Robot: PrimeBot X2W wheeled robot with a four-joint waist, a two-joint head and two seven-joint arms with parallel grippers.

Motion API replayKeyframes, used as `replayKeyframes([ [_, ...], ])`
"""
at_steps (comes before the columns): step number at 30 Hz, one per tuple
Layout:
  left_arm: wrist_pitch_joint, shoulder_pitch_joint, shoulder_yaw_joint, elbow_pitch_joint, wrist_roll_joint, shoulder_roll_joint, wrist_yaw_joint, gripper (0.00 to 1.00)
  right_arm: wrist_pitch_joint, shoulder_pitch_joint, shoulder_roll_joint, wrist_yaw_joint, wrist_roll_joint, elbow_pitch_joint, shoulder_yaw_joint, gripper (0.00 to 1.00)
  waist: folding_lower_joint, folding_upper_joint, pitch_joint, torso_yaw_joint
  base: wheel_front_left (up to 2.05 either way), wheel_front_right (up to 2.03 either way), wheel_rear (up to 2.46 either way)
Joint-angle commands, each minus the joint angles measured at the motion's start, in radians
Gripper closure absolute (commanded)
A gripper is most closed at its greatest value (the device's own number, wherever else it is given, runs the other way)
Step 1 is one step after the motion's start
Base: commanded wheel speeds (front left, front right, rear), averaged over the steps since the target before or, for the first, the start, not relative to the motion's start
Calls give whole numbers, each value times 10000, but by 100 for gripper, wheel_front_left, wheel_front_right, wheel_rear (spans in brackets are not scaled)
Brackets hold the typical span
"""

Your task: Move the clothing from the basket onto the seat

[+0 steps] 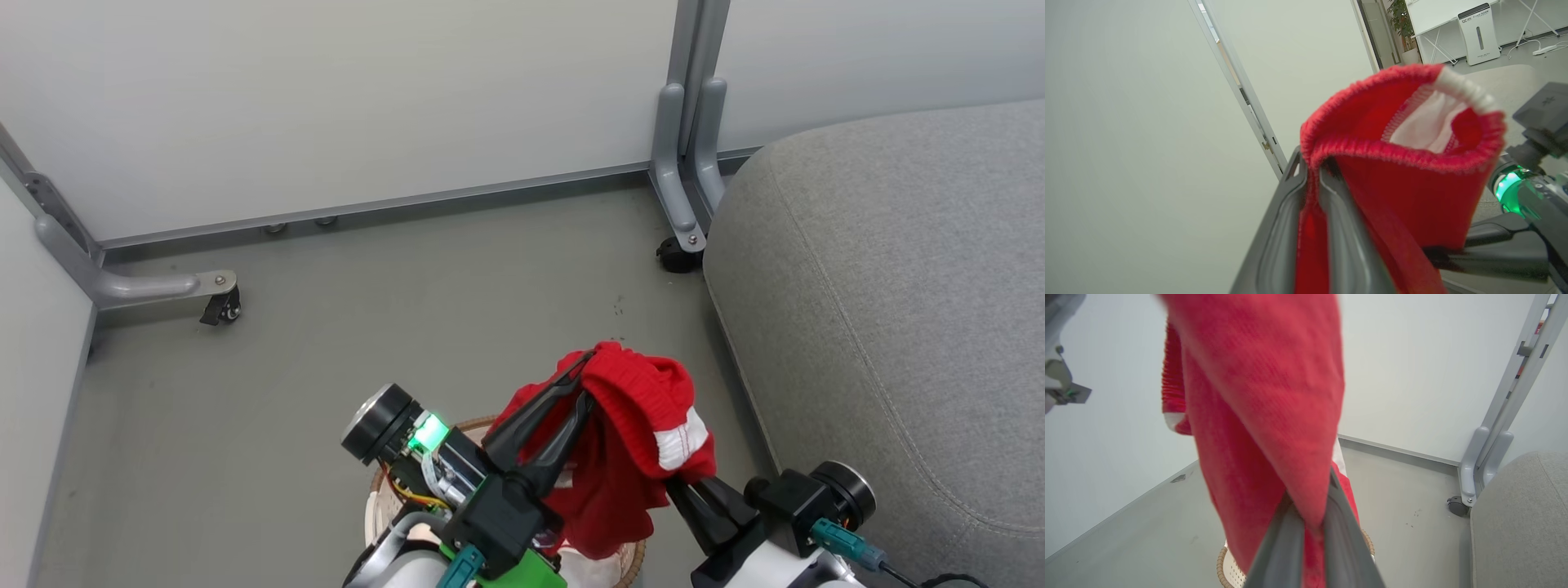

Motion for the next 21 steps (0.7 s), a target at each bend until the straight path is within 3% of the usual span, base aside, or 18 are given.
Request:
replayKeyframes([
  [1, -2, -176, 48, 56, -54, 82, 47, 100, -48, -68, -33, -14, 93, 22, 43, 100, 1, -1, 7, 5, 0, 0, 0],
  [13, -2, -167, 39, 303, -310, 154, 97, 100, -48, 48, 88, -14, 250, -13, -102, 100, 1, -1, 44, -64, 0, 0, 0],
  [14, -2, -159, 22, 328, -353, 157, 68, 89, -48, 56, 96, -14, 226, 8, -111, 100, 1, -1, 60, -73, 0, 0, 0],
  [15, -2, -155, 7, 351, -366, 173, 33, 53, -48, 62, 113, -14, 209, 26, -122, 100, 1, -1, 71, -79, 0, 0, 0],
  [16, -2, -127, -3, 414, -422, 192, 8, 6, -48, 71, 142, -14, 198, 34, -138, 100, 1, -1, 80, -85, 0, 0, 0],
  [17, -2, -124, -6, 430, -461, 198, -13, 0, -48, 79, 161, -14, 185, 32, -144, 100, 1, -1, 86, -91, 0, 0, 0],
  [21, -2, -129, 18, 462, -586, 149, -84, 0, -48, 118, 215, -14, 191, 1, -185, 100, 1, -1, 110, -85, 0, 0, 0],
])
